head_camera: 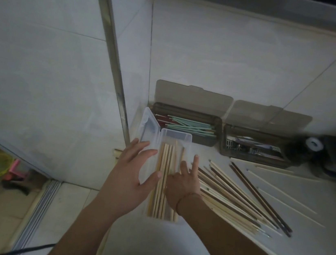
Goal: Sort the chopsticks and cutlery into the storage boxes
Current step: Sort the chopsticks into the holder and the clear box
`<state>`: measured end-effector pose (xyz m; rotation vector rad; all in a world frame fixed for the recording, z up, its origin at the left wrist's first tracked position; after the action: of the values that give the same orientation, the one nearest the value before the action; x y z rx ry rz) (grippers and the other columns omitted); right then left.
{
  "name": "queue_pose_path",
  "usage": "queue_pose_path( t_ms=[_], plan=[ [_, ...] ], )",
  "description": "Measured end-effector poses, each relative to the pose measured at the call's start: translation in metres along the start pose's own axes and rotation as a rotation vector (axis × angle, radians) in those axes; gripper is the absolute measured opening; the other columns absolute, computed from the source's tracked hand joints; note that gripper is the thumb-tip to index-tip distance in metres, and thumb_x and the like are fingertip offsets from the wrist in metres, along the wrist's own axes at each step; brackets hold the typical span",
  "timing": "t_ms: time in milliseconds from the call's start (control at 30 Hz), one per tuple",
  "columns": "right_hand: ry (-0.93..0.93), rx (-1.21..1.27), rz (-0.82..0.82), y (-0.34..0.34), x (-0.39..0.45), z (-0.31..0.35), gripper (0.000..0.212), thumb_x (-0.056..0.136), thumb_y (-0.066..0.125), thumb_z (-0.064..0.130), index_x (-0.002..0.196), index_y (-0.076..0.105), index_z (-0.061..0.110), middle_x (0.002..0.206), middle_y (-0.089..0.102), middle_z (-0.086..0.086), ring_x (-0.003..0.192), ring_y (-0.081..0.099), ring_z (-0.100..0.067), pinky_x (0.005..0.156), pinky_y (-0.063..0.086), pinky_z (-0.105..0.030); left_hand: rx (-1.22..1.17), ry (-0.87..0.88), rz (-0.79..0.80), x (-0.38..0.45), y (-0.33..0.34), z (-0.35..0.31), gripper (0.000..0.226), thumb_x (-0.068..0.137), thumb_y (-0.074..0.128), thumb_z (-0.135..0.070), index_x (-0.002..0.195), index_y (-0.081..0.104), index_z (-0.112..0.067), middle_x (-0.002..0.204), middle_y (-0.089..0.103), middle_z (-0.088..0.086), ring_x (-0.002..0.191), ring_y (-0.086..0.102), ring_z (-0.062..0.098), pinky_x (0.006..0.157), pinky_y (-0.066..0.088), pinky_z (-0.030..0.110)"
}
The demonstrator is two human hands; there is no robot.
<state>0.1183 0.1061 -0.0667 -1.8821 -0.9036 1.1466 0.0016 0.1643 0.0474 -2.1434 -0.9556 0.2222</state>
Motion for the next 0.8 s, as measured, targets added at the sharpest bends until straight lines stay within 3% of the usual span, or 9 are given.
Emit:
queue_pose_path(
  t_ms=[267, 433, 500, 567, 633, 667, 800],
  plan=[
    [-0.173, -0.029, 0.073, 0.015, -0.015, 0.025, 0.029, 0.089, 0.052, 0.045, 0.106, 0.066, 0.025, 0.108, 0.066, 0.001, 0.135, 0.031, -0.035, 0.088, -0.031, -0.073, 0.001, -0.023, 0.003, -0.001, 0.001, -0.001, 0.054, 0.085, 0.049, -0.056, 0.133, 0.051, -0.03, 0.149, 0.036, -0.012, 0.145, 0.015, 0.004, 0.115, 0.028, 0.039],
    [-0.236, 0.042, 0.0, 0.011, -0.023, 0.025, 0.033, 0.093, 0.049, 0.042, 0.121, 0.058, 0.028, 0.121, 0.063, 0.001, 0.138, 0.028, -0.034, 0.095, -0.028, -0.072, 0.0, -0.017, 0.006, -0.001, 0.002, -0.003, 0.055, 0.085, 0.049, -0.055, 0.133, 0.052, -0.028, 0.149, 0.037, -0.011, 0.144, 0.017, 0.005, 0.115, 0.03, 0.042],
    [-0.259, 0.199, -0.09, 0.004, -0.032, 0.016, 0.033, 0.093, 0.049, 0.038, 0.123, 0.057, 0.029, 0.127, 0.06, 0.001, 0.141, 0.025, -0.03, 0.104, -0.02, -0.069, 0.008, -0.02, 0.009, -0.001, 0.002, -0.002, 0.055, 0.086, 0.048, -0.057, 0.133, 0.051, -0.029, 0.149, 0.037, -0.011, 0.144, 0.018, 0.005, 0.114, 0.031, 0.043],
    [-0.289, 0.463, -0.318, -0.012, -0.048, -0.005, 0.029, 0.091, 0.05, 0.034, 0.117, 0.061, 0.029, 0.123, 0.061, 0.005, 0.136, 0.036, -0.023, 0.116, 0.008, -0.058, 0.007, -0.017, 0.009, -0.001, 0.001, 0.0, 0.054, 0.088, 0.047, -0.059, 0.133, 0.051, -0.029, 0.149, 0.036, -0.012, 0.144, 0.019, 0.005, 0.114, 0.032, 0.042],
    [-0.18, 0.694, -0.622, -0.017, -0.072, -0.047, 0.018, 0.087, 0.057, 0.026, 0.102, 0.066, 0.025, 0.106, 0.066, 0.006, 0.11, 0.056, -0.018, 0.101, 0.043, -0.041, -0.006, -0.012, 0.005, -0.001, 0.0, 0.001, 0.056, 0.088, 0.045, -0.062, 0.133, 0.051, -0.03, 0.149, 0.036, -0.013, 0.144, 0.02, 0.004, 0.114, 0.032, 0.04],
    [-0.074, 0.747, -0.713, -0.008, -0.083, -0.07, 0.014, 0.083, 0.062, 0.021, 0.096, 0.068, 0.023, 0.098, 0.067, 0.004, 0.097, 0.06, -0.018, 0.087, 0.051, -0.036, -0.014, -0.01, 0.002, -0.001, 0.0, 0.001, 0.056, 0.087, 0.044, -0.063, 0.133, 0.051, -0.03, 0.148, 0.036, -0.014, 0.144, 0.02, 0.004, 0.113, 0.031, 0.038],
    [0.301, 0.7, -0.528, 0.065, -0.111, -0.122, 0.028, 0.059, 0.087, 0.012, 0.08, 0.071, 0.02, 0.079, 0.067, -0.001, 0.068, 0.066, -0.026, 0.053, 0.054, -0.034, -0.023, 0.007, -0.007, -0.002, 0.001, -0.002, 0.053, 0.088, 0.046, -0.062, 0.132, 0.051, -0.032, 0.148, 0.035, -0.017, 0.143, 0.018, 0.001, 0.112, 0.027, 0.031]
  ],
)
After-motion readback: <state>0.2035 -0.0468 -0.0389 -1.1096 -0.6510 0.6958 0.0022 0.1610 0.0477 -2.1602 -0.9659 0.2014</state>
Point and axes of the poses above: each hand's wrist, its own x-axis towards the middle knuckle, its own y-axis out of the palm, z = x × y, the point moved 9 cm from there along x, towards the middle knuckle
